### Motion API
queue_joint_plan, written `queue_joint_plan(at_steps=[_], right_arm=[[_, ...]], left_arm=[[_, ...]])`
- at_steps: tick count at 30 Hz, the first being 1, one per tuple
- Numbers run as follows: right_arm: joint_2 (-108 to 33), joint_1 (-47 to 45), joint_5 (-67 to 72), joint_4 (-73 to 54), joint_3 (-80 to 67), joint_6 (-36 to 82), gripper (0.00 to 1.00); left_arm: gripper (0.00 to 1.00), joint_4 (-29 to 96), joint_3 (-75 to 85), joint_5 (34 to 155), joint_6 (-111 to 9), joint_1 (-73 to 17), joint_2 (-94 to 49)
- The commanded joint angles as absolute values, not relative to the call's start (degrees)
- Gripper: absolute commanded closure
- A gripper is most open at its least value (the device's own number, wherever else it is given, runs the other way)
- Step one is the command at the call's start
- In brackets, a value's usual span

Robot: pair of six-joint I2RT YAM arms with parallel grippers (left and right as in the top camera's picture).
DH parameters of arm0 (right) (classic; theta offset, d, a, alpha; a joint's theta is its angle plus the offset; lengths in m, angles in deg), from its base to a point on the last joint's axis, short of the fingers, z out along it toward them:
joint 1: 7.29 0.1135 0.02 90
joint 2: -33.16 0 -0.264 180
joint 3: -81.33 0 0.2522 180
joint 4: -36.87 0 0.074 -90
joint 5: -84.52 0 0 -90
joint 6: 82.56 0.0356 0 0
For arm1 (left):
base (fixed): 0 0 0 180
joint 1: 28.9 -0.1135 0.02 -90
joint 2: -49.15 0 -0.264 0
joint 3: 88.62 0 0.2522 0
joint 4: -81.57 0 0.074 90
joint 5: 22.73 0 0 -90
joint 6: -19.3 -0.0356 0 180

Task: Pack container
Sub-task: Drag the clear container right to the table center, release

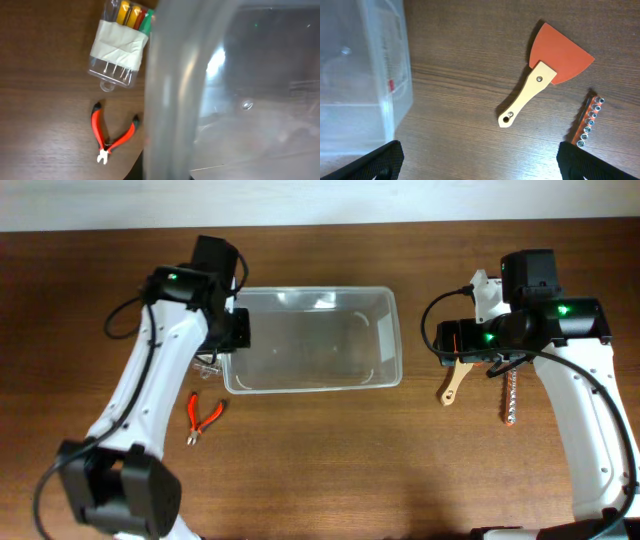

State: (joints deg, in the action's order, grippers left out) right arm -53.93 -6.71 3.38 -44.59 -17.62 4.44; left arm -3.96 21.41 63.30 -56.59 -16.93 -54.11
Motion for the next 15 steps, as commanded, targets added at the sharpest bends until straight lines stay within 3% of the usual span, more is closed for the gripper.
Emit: queue_joint_plan(at_steps=[1,15], right_arm=[[-54.26,-6.6,0.15,-44.74,-18.93,4.35,0.01],[-54.21,-13.7,-1.18,-45.27,-18.93,6.43,0.01]], left_arm=[[0.98,-3.8,21.49,61.44,-58.84,-16.89,-58.11],[0.98,-3.17,21.49,62.03,-58.82,-15.62,-68.21]])
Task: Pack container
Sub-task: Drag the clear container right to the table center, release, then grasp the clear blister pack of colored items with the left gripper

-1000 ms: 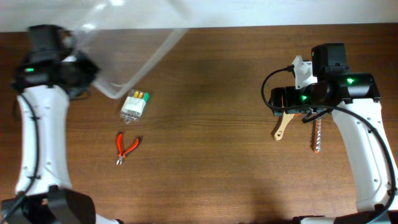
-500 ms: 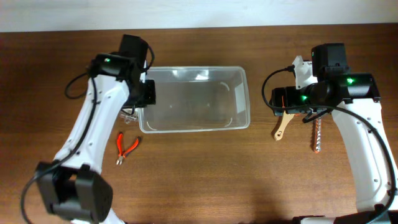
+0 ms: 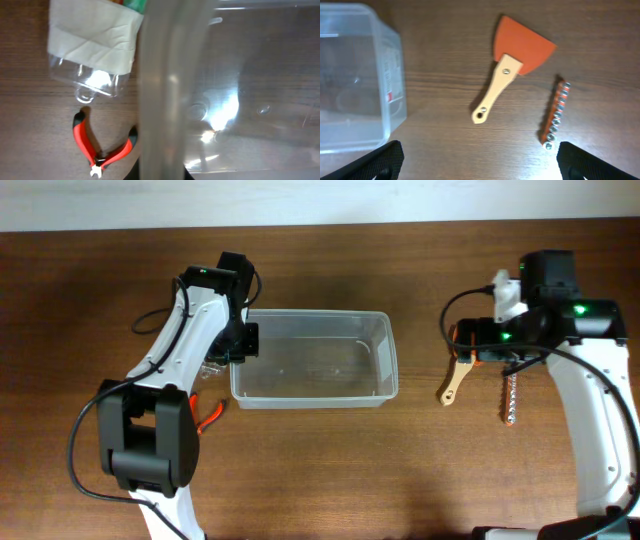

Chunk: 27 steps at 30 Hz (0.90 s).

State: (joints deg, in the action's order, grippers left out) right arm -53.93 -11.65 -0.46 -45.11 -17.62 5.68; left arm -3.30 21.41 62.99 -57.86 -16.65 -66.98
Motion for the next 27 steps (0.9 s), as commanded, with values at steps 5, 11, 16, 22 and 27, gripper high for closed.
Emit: queue_joint_plan(at_steps=[5,11,16,22,27], right_arm=[[-54.21,-14.53,-1.03,-45.22,-18.93,6.38,0.01],[-54.21,-14.53,-1.05,-45.29,-18.93,6.38,0.01],[-54.21,-14.53,-1.05,-45.27,-18.93,6.38,0.01],[-54.21,-14.53,-1.05,-45.27,-18.93,6.38,0.01],[-54.21,-14.53,-1.05,-45.27,-18.93,6.38,0.01]], left_arm=[[0.86,-3.37,21.49,62.07,-58.8,-15.25,-68.45],[0.67,-3.89,21.49,62.07,-58.8,-15.16,-68.49],[0.54,-4.48,21.49,62.03,-58.8,-15.16,-68.49],[0.44,-4.31,23.42,60.22,-58.86,-15.16,-68.08],[0.28,-4.66,31.72,57.48,-65.02,-15.18,-63.66]])
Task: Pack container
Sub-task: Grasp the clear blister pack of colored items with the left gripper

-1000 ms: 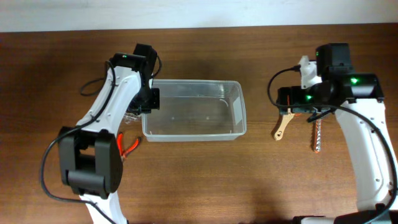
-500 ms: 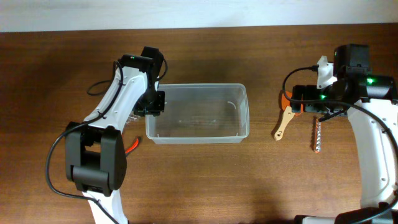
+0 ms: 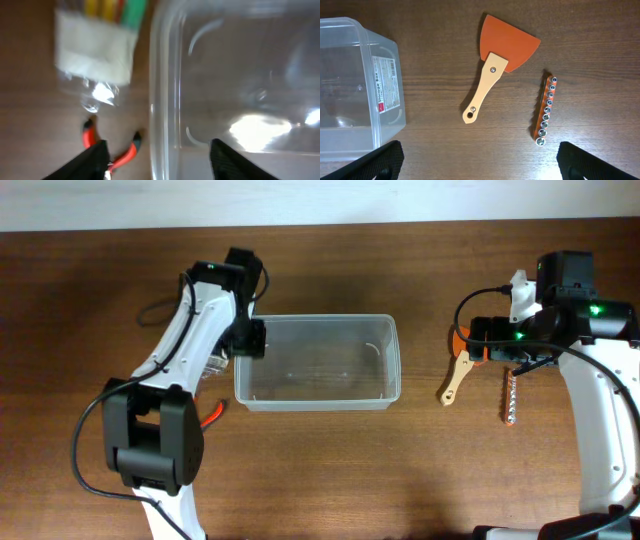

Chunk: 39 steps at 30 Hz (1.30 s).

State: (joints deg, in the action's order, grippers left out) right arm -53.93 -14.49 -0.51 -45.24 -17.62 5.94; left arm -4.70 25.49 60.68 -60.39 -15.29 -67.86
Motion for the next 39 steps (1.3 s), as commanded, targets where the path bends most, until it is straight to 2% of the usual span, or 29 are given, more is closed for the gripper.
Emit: queue_joint_plan(at_steps=[1,3,9,16,25,39], right_arm=[[-54.21,-14.53,-1.05,-45.29,-18.93,6.38,0.01],[-54.21,-14.53,-1.05,-45.46,-18.93,6.36,0.01],[-54.21,-14.53,-1.03,-45.7,-18.93,6.38,0.01],[-54.21,-14.47,-1.01,-45.75,-18.93,6.38,0.01],[-54.21,-14.49,-1.03,-46.14,-18.93,6.38,0.01],[-54.21,-14.49,-1.05,-46.1,-18.93,6.32,0.01]], left_arm=[[0.25,-4.94,33.63,56.41,-66.1,-15.23,-62.59],[0.01,-5.31,37.08,55.19,-67.98,-15.93,-60.58],[0.01,-4.41,41.97,57.46,-79.8,-24.01,-57.26],[0.01,-4.41,41.76,61.94,-86.71,-31.84,-64.6],[0.01,-3.08,41.76,63.91,-91.54,-30.2,-76.32],[0.01,-4.26,41.43,66.4,-92.91,-27.9,-85.01]])
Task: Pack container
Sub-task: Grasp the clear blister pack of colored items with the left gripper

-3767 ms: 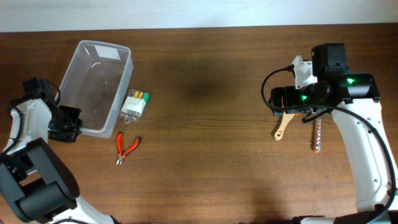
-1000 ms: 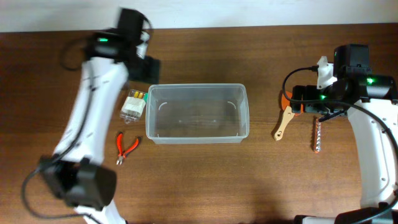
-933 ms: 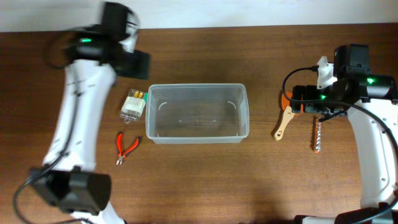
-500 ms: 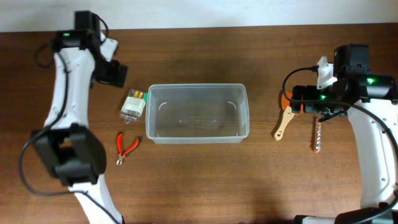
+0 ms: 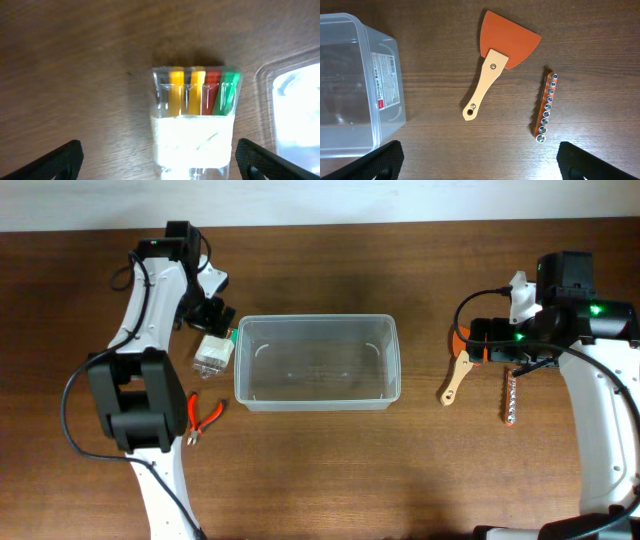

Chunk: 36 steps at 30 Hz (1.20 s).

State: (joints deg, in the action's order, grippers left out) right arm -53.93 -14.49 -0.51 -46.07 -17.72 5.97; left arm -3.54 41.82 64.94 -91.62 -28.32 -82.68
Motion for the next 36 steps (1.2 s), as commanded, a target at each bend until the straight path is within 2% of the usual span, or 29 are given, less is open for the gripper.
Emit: queue_joint_plan(at_steps=[1,31,36], right_arm=[[-54.21,-14.49,-1.05,-46.1,-18.93,6.27,0.01],[-54.21,-14.49,-1.03,-46.16,-18.93,6.18,0.01],[-54.21,-14.49,-1.03,-46.14,-18.93,6.18,0.01]], left_arm=[[0.01,-4.22,41.36,66.45,-92.91,-27.82,-85.45],[0.0,0.55,32.73,67.12,-92.41,-27.14,-86.28],[0.23,0.96,32.75,67.1,-92.43,-27.14,-86.28]])
